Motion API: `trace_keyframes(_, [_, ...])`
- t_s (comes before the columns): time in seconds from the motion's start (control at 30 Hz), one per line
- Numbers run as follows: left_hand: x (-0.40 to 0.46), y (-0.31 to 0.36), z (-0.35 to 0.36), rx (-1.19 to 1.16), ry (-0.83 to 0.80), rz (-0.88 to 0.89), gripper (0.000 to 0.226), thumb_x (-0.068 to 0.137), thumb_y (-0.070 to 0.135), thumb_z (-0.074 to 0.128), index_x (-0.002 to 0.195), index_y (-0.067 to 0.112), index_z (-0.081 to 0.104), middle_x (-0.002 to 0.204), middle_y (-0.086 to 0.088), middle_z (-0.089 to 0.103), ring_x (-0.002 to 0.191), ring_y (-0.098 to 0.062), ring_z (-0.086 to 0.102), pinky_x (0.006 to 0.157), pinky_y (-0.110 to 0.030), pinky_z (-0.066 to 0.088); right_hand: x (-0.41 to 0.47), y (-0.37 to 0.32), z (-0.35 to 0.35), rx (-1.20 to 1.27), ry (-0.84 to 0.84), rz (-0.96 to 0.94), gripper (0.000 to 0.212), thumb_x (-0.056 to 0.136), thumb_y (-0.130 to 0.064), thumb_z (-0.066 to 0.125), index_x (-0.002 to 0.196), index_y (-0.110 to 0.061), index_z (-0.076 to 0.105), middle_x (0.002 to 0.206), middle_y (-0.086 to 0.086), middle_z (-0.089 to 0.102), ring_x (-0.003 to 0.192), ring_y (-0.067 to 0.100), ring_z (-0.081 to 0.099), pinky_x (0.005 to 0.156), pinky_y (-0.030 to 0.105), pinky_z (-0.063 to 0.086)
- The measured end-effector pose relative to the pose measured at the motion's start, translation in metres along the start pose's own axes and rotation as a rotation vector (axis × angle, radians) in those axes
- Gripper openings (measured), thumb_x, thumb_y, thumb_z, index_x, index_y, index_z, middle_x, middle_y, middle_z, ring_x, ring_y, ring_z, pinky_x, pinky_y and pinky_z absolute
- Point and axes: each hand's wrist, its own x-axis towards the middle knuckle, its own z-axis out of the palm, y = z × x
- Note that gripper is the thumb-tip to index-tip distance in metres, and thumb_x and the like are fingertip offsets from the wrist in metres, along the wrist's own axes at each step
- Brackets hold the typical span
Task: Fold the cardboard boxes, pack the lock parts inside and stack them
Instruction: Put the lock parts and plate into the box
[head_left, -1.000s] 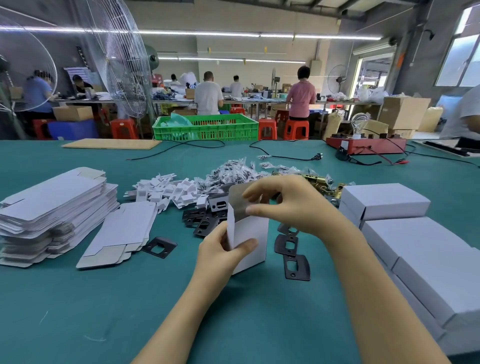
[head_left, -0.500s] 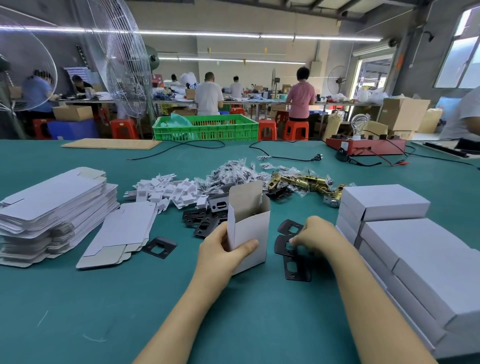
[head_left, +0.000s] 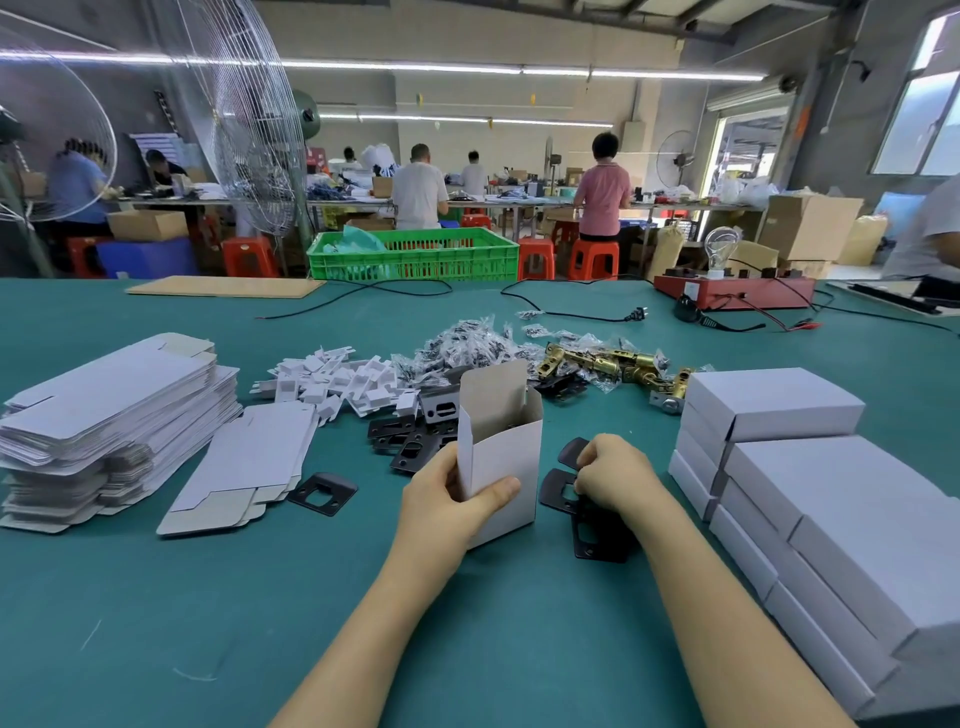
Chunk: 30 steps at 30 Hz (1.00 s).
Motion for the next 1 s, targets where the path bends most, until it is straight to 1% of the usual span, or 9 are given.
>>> trace_keyframes(0.1, [0.0, 0.0, 0.0, -0.005, 0.007, 0.004, 0.039, 0.063, 0.033, 0.078, 0.101, 0.033, 0.069, 0.1, 0.009, 0.074, 0.097, -0.013, 0.068, 0.091, -0.045, 0.055, -0.005, 0.003, -0.01, 0.068, -0.136, -0.062, 0.038, 0.081, -0.02, 0.072, 0.115, -0.008, 0.061, 0.122, 0.012, 0.05, 0.111, 0.026, 0.052, 0.087, 0.033, 0.046])
trace_keyframes(0.23, [0.001, -0.001, 0.0, -0.003, 0.014, 0.004, 0.039, 0.062, 0.032, 0.078, 0.1, 0.033, 0.069, 0.1, 0.01, 0.074, 0.097, -0.012, 0.068, 0.09, -0.044, 0.055, -0.014, 0.008, -0.019, 0.024, -0.304, -0.245, 0.059, 0.073, -0.036, 0.082, 0.125, -0.03, 0.055, 0.126, 0.005, 0.04, 0.117, 0.017, 0.047, 0.099, 0.028, 0.039])
trace_keyframes(0.43, [0.001, 0.0, 0.0, 0.005, 0.022, 0.014, 0.037, 0.062, 0.032, 0.077, 0.098, 0.029, 0.069, 0.1, 0.006, 0.074, 0.097, -0.016, 0.068, 0.09, -0.046, 0.054, -0.01, -0.003, 0.002, -0.028, -0.207, -0.402, 0.044, 0.08, -0.029, 0.076, 0.121, -0.021, 0.061, 0.118, 0.01, 0.047, 0.114, 0.024, 0.051, 0.095, 0.03, 0.043])
trace_keyframes(0.5, [0.001, 0.001, 0.0, 0.004, 0.023, 0.013, 0.038, 0.062, 0.032, 0.077, 0.098, 0.028, 0.069, 0.1, 0.005, 0.074, 0.096, -0.016, 0.068, 0.089, -0.045, 0.055, -0.009, -0.003, 0.004, -0.014, -0.178, -0.353, 0.05, 0.078, -0.031, 0.078, 0.122, -0.016, 0.059, 0.117, 0.01, 0.051, 0.109, 0.023, 0.054, 0.087, 0.028, 0.045])
trace_keyframes(0.63, [0.001, 0.0, -0.001, 0.002, 0.021, 0.009, 0.037, 0.062, 0.033, 0.077, 0.097, 0.029, 0.069, 0.099, 0.006, 0.073, 0.095, -0.015, 0.068, 0.088, -0.045, 0.055, -0.007, -0.001, 0.003, 0.065, -0.173, -0.279, 0.055, 0.073, -0.03, 0.082, 0.12, -0.013, 0.059, 0.09, -0.002, 0.056, 0.08, 0.011, 0.055, 0.064, 0.023, 0.042])
trace_keyframes(0.73, [0.001, -0.002, -0.001, -0.004, 0.016, 0.01, 0.037, 0.062, 0.033, 0.078, 0.098, 0.03, 0.069, 0.099, 0.006, 0.074, 0.095, -0.016, 0.068, 0.088, -0.045, 0.055, -0.006, 0.0, 0.002, 0.037, -0.22, -0.302, 0.058, 0.078, -0.033, 0.078, 0.129, -0.023, 0.053, 0.114, 0.004, 0.042, 0.11, 0.019, 0.05, 0.091, 0.029, 0.043])
trace_keyframes(0.8, [0.001, -0.002, -0.001, -0.006, 0.016, 0.014, 0.037, 0.062, 0.032, 0.077, 0.098, 0.031, 0.069, 0.098, 0.008, 0.074, 0.095, -0.015, 0.068, 0.088, -0.045, 0.056, -0.007, 0.0, 0.002, -0.026, -0.235, -0.333, 0.049, 0.081, -0.037, 0.075, 0.125, -0.027, 0.056, 0.119, 0.005, 0.036, 0.116, 0.023, 0.045, 0.102, 0.034, 0.039])
trace_keyframes(0.9, [0.001, -0.002, -0.001, -0.007, 0.012, 0.02, 0.038, 0.063, 0.032, 0.077, 0.1, 0.031, 0.068, 0.1, 0.007, 0.074, 0.097, -0.016, 0.068, 0.089, -0.046, 0.055, -0.009, 0.0, 0.003, -0.023, -0.208, -0.352, 0.032, 0.08, -0.038, 0.074, 0.104, -0.024, 0.059, 0.111, 0.004, 0.038, 0.108, 0.023, 0.048, 0.097, 0.035, 0.042])
trace_keyframes(1.0, [0.001, -0.002, 0.0, -0.012, 0.008, 0.025, 0.039, 0.063, 0.032, 0.077, 0.102, 0.031, 0.068, 0.101, 0.007, 0.074, 0.098, -0.016, 0.068, 0.09, -0.046, 0.055, -0.009, 0.001, 0.002, -0.063, -0.188, -0.372, 0.032, 0.081, -0.041, 0.073, 0.095, -0.022, 0.053, 0.106, 0.002, 0.039, 0.1, 0.022, 0.05, 0.089, 0.033, 0.044])
